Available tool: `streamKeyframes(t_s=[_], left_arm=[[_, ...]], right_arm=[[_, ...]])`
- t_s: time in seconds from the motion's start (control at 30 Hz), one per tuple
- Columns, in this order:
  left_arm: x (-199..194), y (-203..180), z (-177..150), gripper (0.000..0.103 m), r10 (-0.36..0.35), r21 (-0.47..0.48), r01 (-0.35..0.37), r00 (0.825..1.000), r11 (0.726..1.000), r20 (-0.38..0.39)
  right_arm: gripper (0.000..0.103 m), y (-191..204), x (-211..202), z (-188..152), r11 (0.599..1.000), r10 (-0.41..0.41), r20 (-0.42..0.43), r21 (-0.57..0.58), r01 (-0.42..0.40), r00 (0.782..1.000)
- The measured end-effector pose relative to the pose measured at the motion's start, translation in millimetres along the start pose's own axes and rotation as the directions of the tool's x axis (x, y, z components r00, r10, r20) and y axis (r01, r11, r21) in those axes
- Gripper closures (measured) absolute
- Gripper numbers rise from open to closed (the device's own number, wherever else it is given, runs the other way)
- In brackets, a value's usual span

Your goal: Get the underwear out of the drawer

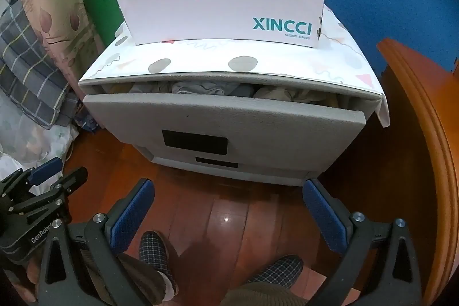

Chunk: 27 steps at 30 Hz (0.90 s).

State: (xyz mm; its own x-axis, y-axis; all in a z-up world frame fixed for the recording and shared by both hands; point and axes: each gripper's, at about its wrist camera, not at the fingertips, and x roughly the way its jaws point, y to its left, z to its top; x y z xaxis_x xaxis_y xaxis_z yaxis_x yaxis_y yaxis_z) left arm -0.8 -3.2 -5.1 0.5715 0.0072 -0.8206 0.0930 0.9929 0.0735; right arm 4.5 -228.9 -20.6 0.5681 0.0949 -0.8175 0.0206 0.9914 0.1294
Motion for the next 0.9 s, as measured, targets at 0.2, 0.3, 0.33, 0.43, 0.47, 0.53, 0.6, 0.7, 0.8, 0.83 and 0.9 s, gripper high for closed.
streamKeyframes(t_s=[0.2, 0.3, 0.33, 0.43, 0.47, 0.53, 0.6, 0.7, 0.8, 0.83, 0.9], left_arm=[[0.7, 1.8, 0.4, 0.048, -0.008, -0.014, 0.008, 1.0, 1.0, -0.009], [0.7, 2.9, 0.9, 0.048, -0.013, -0.014, 0.012, 1.0, 1.0, -0.01], [0.9, 2.6, 0.9, 0.048, -0.009, -0.014, 0.009, 1.0, 1.0, -0.01], [0.6, 3.1, 0.5, 0.048, -0.008, -0.014, 0.008, 1.0, 1.0, -0.011], [0.9, 2.4, 0.3, 0.048, -0.004, -0.016, 0.004, 1.0, 1.0, -0.009], [0.8, 2.9, 0.4, 0.048, -0.009, -0.015, 0.009, 1.0, 1.0, -0.01], [1.1, 3.6, 0.3, 0.048, -0.006, -0.015, 0.006, 1.0, 1.0, -0.011], [1.2, 3.5, 0.0, 0.048, -0.007, -0.016, 0.007, 1.0, 1.0, -0.011], [1.3, 4.8, -0.5, 0.048, -0.007, -0.015, 0.007, 1.0, 1.0, -0.013], [1.3, 5.0, -0.6, 0.048, -0.008, -0.015, 0.008, 1.0, 1.0, -0.013], [1.5, 5.6, -0.4, 0.048, -0.01, -0.015, 0.01, 1.0, 1.0, -0.016]], right_arm=[[0.001, -0.9, 0.2, -0.5, 1.0, 0.012, -0.003, 0.008, -0.012, 1.0], [0.001, 0.3, 0.6, -0.6, 1.0, 0.004, -0.002, 0.005, -0.004, 1.0], [0.001, 0.9, 0.4, 0.6, 1.0, 0.003, -0.001, 0.003, -0.003, 1.0], [0.001, 2.1, 0.0, -0.4, 1.0, 0.002, 0.0, 0.008, -0.002, 1.0], [0.001, 1.9, -1.9, -0.4, 1.0, 0.002, 0.001, 0.007, -0.002, 1.0], [0.001, 0.0, -0.5, -0.3, 1.0, 0.003, -0.001, 0.008, -0.003, 1.0], [0.001, -0.8, -0.2, -1.3, 1.0, 0.003, -0.001, 0.009, -0.003, 1.0], [0.001, -1.0, 0.5, -0.7, 1.0, 0.004, -0.001, 0.009, -0.004, 1.0], [0.001, -0.3, -0.7, -0.8, 1.0, 0.003, -0.003, 0.009, -0.003, 1.0], [0.001, 0.2, -1.0, -1.0, 1.0, 0.003, -0.004, 0.009, -0.003, 1.0], [0.001, -1.4, 1.2, -0.5, 1.0, 0.005, -0.005, 0.011, -0.005, 1.0]])
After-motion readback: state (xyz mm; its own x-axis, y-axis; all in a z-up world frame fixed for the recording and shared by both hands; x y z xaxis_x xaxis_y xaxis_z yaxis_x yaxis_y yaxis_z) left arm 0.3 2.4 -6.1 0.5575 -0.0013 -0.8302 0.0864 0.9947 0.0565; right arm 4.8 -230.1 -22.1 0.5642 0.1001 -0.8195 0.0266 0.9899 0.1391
